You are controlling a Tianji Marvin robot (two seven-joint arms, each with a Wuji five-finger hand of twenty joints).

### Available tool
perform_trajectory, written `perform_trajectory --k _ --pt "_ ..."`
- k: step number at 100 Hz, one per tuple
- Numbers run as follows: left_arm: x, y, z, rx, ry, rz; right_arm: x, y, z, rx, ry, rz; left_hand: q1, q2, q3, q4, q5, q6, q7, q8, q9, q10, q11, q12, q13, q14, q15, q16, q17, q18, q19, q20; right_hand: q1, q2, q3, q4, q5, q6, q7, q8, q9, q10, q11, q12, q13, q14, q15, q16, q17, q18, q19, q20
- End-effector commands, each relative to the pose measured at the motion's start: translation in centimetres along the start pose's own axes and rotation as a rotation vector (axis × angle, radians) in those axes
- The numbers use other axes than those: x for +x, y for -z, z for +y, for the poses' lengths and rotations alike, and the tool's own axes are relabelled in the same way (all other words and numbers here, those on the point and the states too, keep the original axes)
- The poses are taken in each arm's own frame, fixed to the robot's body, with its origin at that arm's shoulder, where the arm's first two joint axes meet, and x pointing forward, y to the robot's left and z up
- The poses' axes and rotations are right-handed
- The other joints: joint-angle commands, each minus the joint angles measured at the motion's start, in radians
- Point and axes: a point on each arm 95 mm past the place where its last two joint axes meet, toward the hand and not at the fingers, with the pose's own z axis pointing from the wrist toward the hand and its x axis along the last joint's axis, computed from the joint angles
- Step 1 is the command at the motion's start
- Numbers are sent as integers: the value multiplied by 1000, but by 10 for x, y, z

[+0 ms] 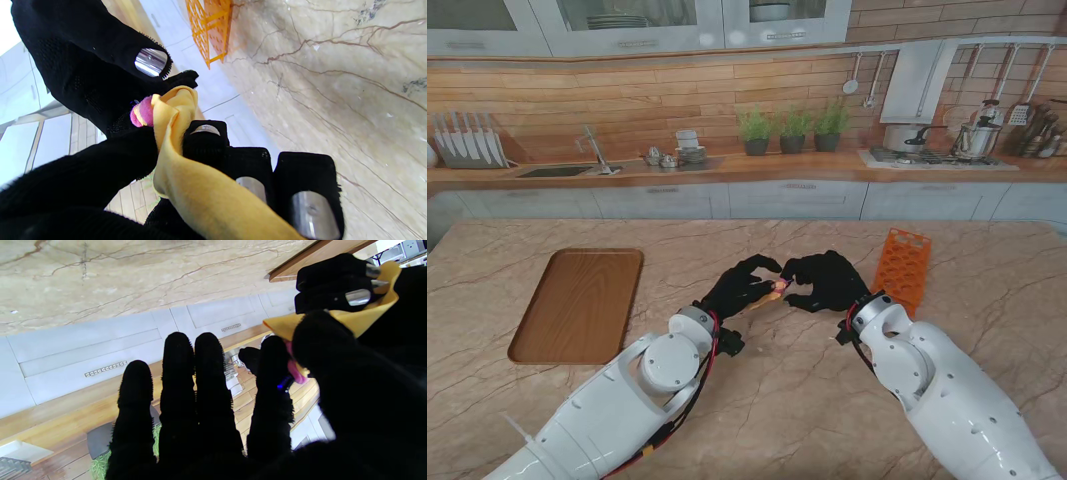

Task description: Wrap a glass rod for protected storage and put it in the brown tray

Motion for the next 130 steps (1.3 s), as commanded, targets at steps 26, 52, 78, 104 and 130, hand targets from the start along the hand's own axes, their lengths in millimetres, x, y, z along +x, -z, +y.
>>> perform_trajectory --k 26,52,78,104,130 --pt "3 -2 3 12 5 20 4 4 0 -34 -96 -26 279 -248 255 -114 -80 -81 33 31 -324 73 -499 -60 15 -149 51 53 44 -191 260 41 -88 161 -43 -47 -11 -45 25 5 -14 6 -14 1 -10 -20 -8 9 -19 -13 -22 21" --pt "2 -2 5 0 4 34 10 -5 -9 -50 -129 -30 318 11 27 237 -85 -174 51 66 -495 75 -494 -276 15 -155 27 69 47 -231 260 42 93 257 -82 -28 12 -95 61 -14 11 5 2 -2 13 -15 14 10 -4 -16 -2 28" --pt "2 -2 7 -19 22 38 16 -15 -18 -45 -128 -25 286 -52 62 178 -96 -128 58 60 -482 83 -487 -242 15 -176 27 90 50 -254 260 71 91 182 -35 -10 36 -83 76 -18 19 14 20 -2 19 -4 31 7 -1 -5 18 20" --pt "2 -1 7 -31 30 32 17 -19 -22 -24 -98 -8 294 -150 133 -28 -85 -103 75 62 -439 92 -502 -166 15 -180 35 87 52 -270 260 85 65 70 44 -14 38 -60 80 -23 22 13 26 -4 26 -1 33 -1 3 3 34 2" --pt "-1 -1 0 2 11 20 9 -14 -6 -71 -79 -12 296 -137 -11 -186 30 -86 260 194 -328 138 -494 -58 14 -135 12 89 47 -213 260 80 -79 1 -1 88 -79 80 -137 143 -73 19 15 -5 -14 -8 15 -2 -15 -3 28 -13"
